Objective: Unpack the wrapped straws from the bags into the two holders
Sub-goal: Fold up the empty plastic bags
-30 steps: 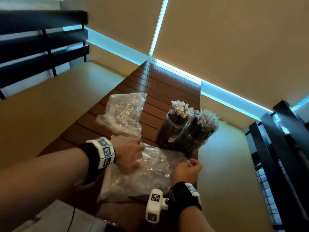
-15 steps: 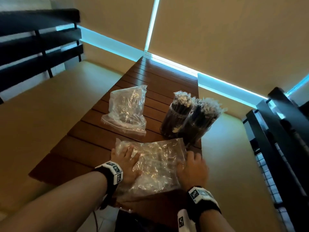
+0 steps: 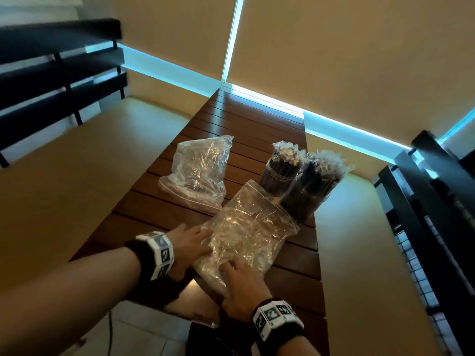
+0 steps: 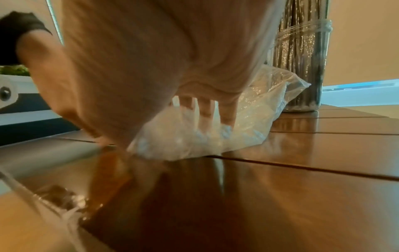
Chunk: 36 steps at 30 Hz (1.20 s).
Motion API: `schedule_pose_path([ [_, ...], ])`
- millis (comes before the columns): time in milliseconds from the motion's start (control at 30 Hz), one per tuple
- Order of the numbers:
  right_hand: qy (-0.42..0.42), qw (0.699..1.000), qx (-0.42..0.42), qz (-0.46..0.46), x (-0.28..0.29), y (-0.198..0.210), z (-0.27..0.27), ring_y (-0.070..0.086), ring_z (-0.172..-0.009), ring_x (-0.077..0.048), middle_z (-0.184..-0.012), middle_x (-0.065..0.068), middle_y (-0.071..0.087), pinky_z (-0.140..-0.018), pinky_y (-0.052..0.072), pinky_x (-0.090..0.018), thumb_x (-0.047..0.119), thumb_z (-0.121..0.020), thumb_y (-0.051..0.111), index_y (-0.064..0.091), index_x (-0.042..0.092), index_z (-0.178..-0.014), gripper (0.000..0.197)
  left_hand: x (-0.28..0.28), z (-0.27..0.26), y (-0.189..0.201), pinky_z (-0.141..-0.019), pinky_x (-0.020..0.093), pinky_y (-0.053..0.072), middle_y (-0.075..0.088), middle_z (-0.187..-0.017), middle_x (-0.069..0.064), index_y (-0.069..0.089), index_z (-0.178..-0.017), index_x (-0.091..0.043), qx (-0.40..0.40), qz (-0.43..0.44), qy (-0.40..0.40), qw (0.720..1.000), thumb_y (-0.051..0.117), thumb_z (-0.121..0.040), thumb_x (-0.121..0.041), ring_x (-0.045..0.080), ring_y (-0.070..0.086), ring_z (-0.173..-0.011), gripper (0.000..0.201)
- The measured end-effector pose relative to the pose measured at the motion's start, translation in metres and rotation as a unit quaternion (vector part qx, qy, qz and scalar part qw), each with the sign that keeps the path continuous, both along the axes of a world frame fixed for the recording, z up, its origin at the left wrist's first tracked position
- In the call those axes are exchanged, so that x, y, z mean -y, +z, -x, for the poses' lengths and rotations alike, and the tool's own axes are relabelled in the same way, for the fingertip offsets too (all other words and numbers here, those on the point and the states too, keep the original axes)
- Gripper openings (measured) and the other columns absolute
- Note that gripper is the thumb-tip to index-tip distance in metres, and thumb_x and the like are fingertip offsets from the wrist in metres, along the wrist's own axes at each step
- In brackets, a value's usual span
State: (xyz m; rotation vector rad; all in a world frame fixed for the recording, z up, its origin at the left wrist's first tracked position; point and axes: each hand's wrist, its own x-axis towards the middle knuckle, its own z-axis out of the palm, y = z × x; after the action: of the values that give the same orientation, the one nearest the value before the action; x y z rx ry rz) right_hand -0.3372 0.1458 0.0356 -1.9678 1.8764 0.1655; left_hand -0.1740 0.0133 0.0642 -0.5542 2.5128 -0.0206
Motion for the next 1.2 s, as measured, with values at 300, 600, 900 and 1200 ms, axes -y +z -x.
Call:
schedule_pose_path([
  [300, -0.066, 0.987, 0.121, 0.085, -0.020, 0.015, 0.013, 0.057, -0.102, -0.015, -0.123, 0.009, 0.051, -0.077, 0.037, -0.023, 0.047, -0.089, 0.059, 0.043, 0.026, -0.128, 0.047, -0.003, 0.001, -0.013, -0.089, 0.033, 0.051, 0.064, -0.119, 0.004, 0.054, -0.123, -0.025, -0.143, -0.144, 0.112, 0.973, 0.059, -0.090, -0.021, 0.026, 0.063, -0.109, 0.034],
  [600, -0.222, 0.967, 0.030, 0.120, -0.025, -0.025, 0.021, 0.059, -0.101, -0.020, -0.120, 0.005, 0.049, -0.074, 0.048, -0.031, 0.026, -0.093, 0.054, 0.042, 0.029, -0.130, 0.039, 0.007, 0.013, -0.034, -0.079, 0.030, 0.049, 0.065, -0.119, 0.008, 0.053, -0.126, -0.024, -0.179, -0.219, 0.290, 0.914, 0.055, -0.095, -0.050, 0.023, 0.065, -0.099, 0.041],
  [900, -0.001, 0.994, 0.006, 0.107, -0.041, -0.015, 0.028, 0.049, -0.116, -0.020, -0.133, 0.002, 0.046, -0.103, 0.040, -0.036, 0.041, -0.087, 0.052, 0.045, 0.022, -0.132, 0.050, -0.015, 0.030, -0.037, -0.089, 0.038, 0.050, 0.050, -0.126, 0.005, 0.041, -0.129, -0.023, -0.264, 0.059, 0.131, 0.954, 0.062, -0.090, -0.036, 0.024, 0.058, -0.107, 0.046],
  [1200, -0.250, 0.946, 0.173, 0.112, 0.004, -0.017, 0.060, 0.060, -0.086, -0.021, -0.094, 0.000, 0.064, -0.076, 0.047, -0.032, 0.017, -0.098, 0.051, 0.053, 0.022, -0.096, 0.005, 0.009, 0.025, -0.042, -0.087, 0.040, 0.052, 0.064, -0.118, 0.004, 0.052, -0.125, -0.024, -0.257, -0.134, 0.099, 0.952, 0.053, -0.092, -0.028, 0.026, 0.064, -0.105, 0.034],
])
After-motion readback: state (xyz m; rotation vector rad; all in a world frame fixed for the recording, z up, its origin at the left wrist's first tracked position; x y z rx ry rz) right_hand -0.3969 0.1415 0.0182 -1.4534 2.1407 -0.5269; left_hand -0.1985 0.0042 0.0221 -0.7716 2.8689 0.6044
